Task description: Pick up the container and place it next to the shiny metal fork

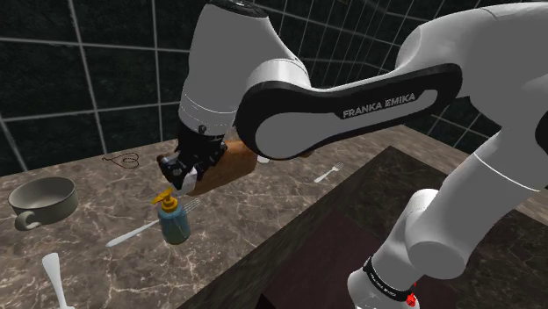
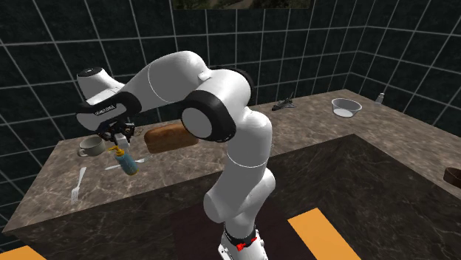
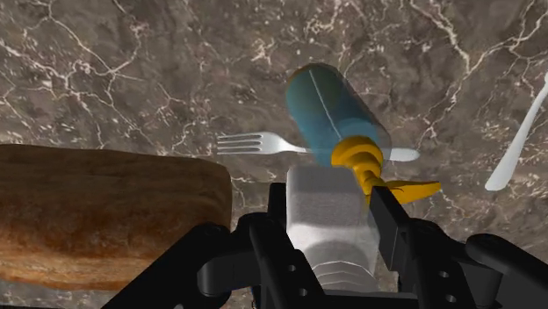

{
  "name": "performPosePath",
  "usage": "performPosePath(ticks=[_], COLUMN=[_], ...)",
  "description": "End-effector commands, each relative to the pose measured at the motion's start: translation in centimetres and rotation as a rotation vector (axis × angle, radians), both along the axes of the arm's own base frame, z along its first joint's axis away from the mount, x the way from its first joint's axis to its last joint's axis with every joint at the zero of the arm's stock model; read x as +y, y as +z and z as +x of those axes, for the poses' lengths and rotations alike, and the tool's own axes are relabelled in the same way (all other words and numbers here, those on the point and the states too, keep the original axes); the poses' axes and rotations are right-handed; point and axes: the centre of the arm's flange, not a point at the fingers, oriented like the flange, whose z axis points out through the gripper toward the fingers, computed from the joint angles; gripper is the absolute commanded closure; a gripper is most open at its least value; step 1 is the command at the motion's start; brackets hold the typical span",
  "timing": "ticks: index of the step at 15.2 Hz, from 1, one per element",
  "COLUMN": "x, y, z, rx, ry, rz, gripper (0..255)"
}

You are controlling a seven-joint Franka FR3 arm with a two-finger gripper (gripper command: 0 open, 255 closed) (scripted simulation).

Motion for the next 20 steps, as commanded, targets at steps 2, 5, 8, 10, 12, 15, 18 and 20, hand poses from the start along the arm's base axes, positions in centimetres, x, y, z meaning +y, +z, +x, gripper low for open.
performPosePath(ticks=[2, 5, 8, 10, 12, 15, 18, 20], x=[3.7, 7.5, 11.4, 14.4, 14.4, 14.4, 14.4, 14.4], y=[-0.2, -0.2, -0.2, -0.2, -1.2, -2.8, -4.4, -5.5], z=[1.0, 2.0, 3.0, 3.8, 3.8, 3.8, 3.8, 3.8], rx=[0.000, 0.000, 0.000, 0.000, 0.000, 0.000, 0.000, 0.000], ry=[-0.002, -0.002, -0.002, -0.002, -0.002, -0.002, -0.002, -0.002], rz=[0.001, 0.001, 0.001, 0.001, 0.001, 0.001, 0.001, 0.001], gripper=[255, 255, 255, 255, 255, 255, 255, 255])
